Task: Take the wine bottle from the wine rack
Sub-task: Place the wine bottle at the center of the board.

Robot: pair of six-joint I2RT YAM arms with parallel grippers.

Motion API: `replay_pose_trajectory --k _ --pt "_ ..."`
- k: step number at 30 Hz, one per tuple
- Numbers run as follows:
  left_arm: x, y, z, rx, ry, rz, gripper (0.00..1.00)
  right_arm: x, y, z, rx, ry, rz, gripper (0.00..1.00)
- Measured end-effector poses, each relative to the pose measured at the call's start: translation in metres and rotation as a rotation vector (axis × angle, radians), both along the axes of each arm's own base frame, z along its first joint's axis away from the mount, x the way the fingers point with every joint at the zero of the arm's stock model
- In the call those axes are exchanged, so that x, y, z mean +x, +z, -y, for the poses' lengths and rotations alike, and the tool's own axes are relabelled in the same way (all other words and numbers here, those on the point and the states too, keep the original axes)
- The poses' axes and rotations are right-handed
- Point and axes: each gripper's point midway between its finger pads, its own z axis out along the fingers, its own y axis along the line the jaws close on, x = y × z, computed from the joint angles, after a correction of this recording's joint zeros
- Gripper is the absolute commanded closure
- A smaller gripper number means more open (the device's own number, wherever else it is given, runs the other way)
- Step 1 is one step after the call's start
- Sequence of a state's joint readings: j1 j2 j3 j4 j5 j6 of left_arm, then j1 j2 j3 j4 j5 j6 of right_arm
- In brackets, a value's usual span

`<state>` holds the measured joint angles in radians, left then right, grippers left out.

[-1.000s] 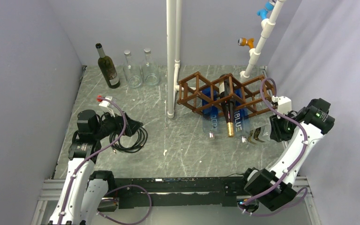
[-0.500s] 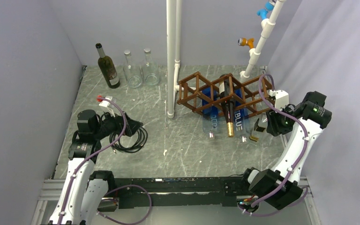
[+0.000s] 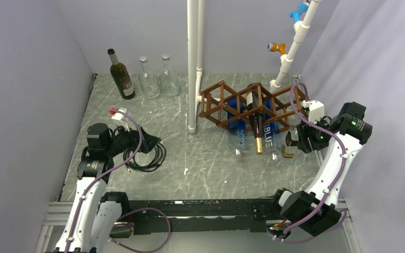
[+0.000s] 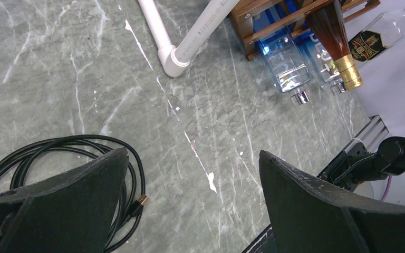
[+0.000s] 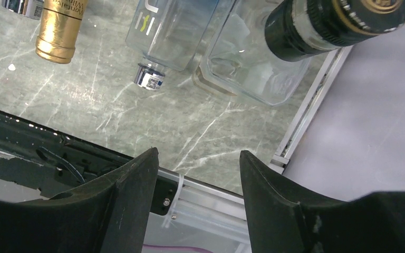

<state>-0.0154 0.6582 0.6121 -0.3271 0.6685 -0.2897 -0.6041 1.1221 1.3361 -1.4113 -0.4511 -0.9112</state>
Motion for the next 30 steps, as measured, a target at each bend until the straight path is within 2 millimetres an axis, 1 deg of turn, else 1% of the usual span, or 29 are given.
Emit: replay_pose_trajectory --k 10,17,20,25,30 --pt "0.000 0.000 0.000 0.000 0.000 0.000 0.01 -0.002 0.001 -0.001 -0.009 -0.007 0.013 0.37" --pt "0.000 0.000 0.000 0.000 0.000 0.000 0.01 -0.009 -0.004 -0.002 -0.020 -0.022 0.000 0.36" --pt "0.000 0.000 0.000 0.000 0.000 0.000 0.01 -0.010 -0.005 -0.002 -0.023 -0.030 -0.001 0.31" --pt "0.000 0.000 0.000 0.000 0.000 0.000 0.01 -0.009 -0.004 0.000 -0.026 -0.044 0.002 0.18" --pt "0.000 0.001 0.000 0.000 -0.001 0.002 0.01 -0.010 -0.003 -0.001 -0.022 -0.056 0.007 0.08"
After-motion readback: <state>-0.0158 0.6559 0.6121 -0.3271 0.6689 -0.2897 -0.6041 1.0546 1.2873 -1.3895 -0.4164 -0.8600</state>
